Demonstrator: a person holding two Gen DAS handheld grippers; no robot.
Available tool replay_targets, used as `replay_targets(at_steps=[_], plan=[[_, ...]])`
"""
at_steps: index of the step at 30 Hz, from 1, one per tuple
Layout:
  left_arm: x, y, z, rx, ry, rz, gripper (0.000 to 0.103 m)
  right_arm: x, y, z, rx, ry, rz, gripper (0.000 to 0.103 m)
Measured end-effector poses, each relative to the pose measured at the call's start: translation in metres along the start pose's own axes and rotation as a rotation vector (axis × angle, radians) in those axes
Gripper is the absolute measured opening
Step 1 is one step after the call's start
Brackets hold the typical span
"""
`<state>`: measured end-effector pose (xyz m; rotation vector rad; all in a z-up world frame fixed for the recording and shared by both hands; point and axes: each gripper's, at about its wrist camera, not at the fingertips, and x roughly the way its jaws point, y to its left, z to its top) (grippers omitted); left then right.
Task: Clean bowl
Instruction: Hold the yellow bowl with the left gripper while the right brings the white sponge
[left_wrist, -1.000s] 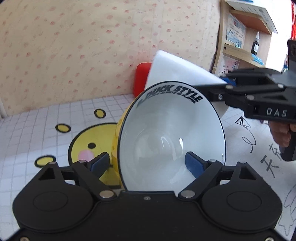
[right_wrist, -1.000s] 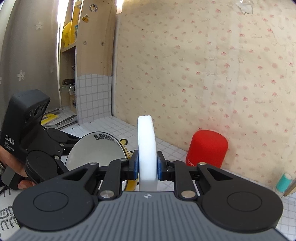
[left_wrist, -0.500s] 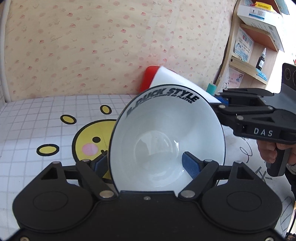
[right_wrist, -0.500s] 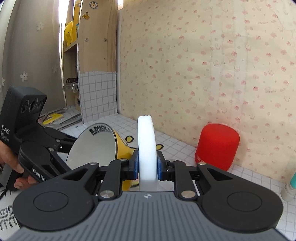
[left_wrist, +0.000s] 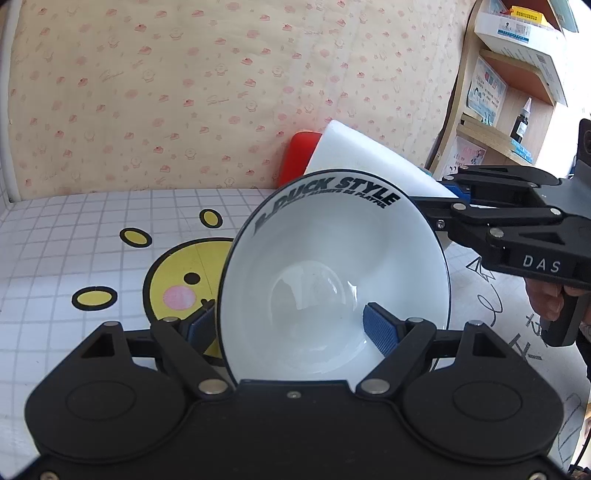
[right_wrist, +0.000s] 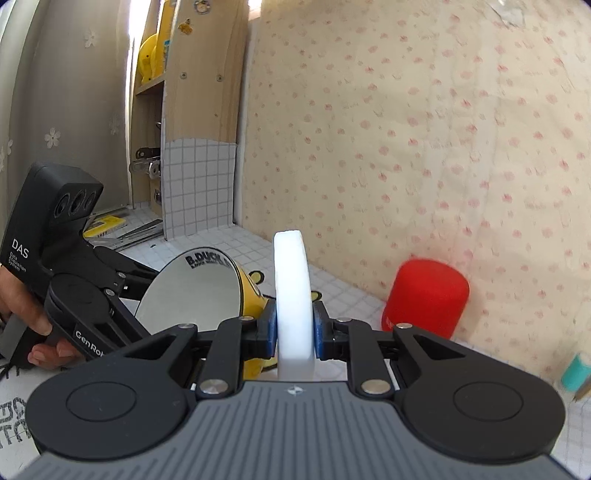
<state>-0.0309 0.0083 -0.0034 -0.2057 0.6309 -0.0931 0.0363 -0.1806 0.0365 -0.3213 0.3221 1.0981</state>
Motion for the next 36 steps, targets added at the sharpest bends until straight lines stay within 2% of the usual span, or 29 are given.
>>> replay_targets(at_steps=[6,14,22,31,36], plan=[[0.000,-0.003,0.000,0.006,0.001,0.008,0.083,-0.012,0.000,-0.022,0.056,0.021,-0.011,0.021],[0.001,0.005,0.003,-0.020,-0.019,0.053,0.087,-0.004,0.003,-0.024,0.060,0.036,-0.017,0.021],[0.002,0.005,0.005,-0.016,-0.026,0.042,0.085,0.000,0.005,-0.022,0.055,0.046,-0.022,0.021],[-0.004,0.008,0.003,-0.036,-0.034,0.047,0.086,0.016,0.004,0.000,0.014,0.020,0.004,0.021],[0.000,0.008,0.003,-0.039,-0.013,0.055,0.085,0.012,0.002,-0.006,0.034,0.027,-0.006,0.021]])
